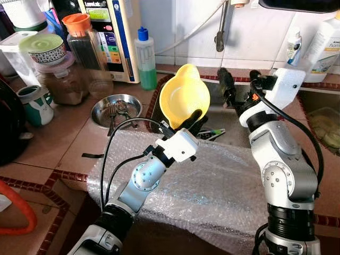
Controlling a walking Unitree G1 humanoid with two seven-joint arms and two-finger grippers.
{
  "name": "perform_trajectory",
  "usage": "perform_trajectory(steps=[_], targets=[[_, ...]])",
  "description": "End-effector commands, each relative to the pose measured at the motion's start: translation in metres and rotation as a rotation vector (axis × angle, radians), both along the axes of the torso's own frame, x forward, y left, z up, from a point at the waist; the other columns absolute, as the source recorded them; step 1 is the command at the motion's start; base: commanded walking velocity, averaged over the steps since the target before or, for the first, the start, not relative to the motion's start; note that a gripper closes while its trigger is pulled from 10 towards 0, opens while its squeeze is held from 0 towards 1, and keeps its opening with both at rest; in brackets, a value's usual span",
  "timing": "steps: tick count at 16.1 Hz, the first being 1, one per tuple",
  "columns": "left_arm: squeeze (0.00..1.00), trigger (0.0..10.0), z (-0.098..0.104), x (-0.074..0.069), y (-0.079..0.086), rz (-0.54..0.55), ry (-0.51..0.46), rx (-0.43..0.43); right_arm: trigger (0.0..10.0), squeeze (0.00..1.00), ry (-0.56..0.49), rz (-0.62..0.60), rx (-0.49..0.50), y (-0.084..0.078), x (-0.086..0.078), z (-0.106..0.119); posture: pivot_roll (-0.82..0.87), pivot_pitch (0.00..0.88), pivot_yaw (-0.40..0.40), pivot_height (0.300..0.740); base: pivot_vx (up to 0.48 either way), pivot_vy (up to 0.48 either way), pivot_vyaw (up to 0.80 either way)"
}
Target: Kitchen organization
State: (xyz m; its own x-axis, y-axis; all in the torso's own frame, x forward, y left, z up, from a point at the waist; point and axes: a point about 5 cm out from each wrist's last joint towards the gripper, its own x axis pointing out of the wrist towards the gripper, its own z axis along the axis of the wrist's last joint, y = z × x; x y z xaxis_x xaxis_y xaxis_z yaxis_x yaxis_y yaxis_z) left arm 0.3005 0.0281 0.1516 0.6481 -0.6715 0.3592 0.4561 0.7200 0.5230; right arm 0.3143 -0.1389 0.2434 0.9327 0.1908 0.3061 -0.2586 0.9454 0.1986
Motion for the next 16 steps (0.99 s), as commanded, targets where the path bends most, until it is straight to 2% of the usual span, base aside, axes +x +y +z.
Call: perform_trajectory(steps=[1,3,5,7,11,12,13,14,16], targets=[[0.0,0.4,0.002,-0.001,0.002,0.002,-0.005,0.001,10.0,0.0,-0.042,0.063,0.006,0.009,-0.004,0.011,-0.14,0.047,0.043,0.74,0.0,0.0,0.0],[0.0,0.8,0.002,0.0,0.002,0.002,-0.006,0.009,10.0,0.0,0.001,0.204,0.005,0.023,-0.01,0.003,-0.14,0.045,0.044,0.74,0.0,0.0,0.0],[0.0,1.0,0.002,0.0,0.002,0.002,-0.008,0.01,10.0,0.0,0.017,0.252,-0.006,0.028,-0.014,-0.002,-0.14,0.043,0.044,0.74,0.0,0.0,0.0],[0.0,1.2,0.003,-0.001,0.001,-0.002,-0.012,0.013,10.0,0.0,0.039,0.282,-0.009,0.032,-0.017,-0.009,-0.14,0.043,0.046,0.74,0.0,0.0,0.0],[0.0,1.5,0.01,-0.004,-0.006,-0.039,-0.056,0.025,10.0,0.0,0.15,0.22,-0.059,0.03,-0.008,-0.026,-0.14,0.046,0.048,0.74,0.0,0.0,0.0],[0.0,1.7,0.012,-0.006,-0.007,-0.051,-0.063,0.02,7.7,0.0,0.171,0.202,-0.064,0.029,-0.005,-0.028,-0.14,0.048,0.049,0.74,0.0,0.0,0.0],[0.0,1.8,0.014,-0.007,-0.008,-0.061,-0.074,0.015,4.3,0.0,0.179,0.2,-0.062,0.028,-0.004,-0.028,-0.14,0.048,0.049,0.74,0.0,0.0,0.0],[0.0,1.9,0.017,-0.008,-0.01,-0.072,-0.086,0.014,0.0,0.0,0.182,0.192,-0.058,0.027,-0.001,-0.026,-0.14,0.052,0.049,0.74,0.0,0.0,0.0],[0.0,1.9,0.016,-0.009,-0.012,-0.08,-0.088,0.025,0.0,0.0,0.161,0.17,-0.051,0.026,0.007,-0.016,-0.14,0.052,0.049,0.74,0.0,0.0,0.0]])
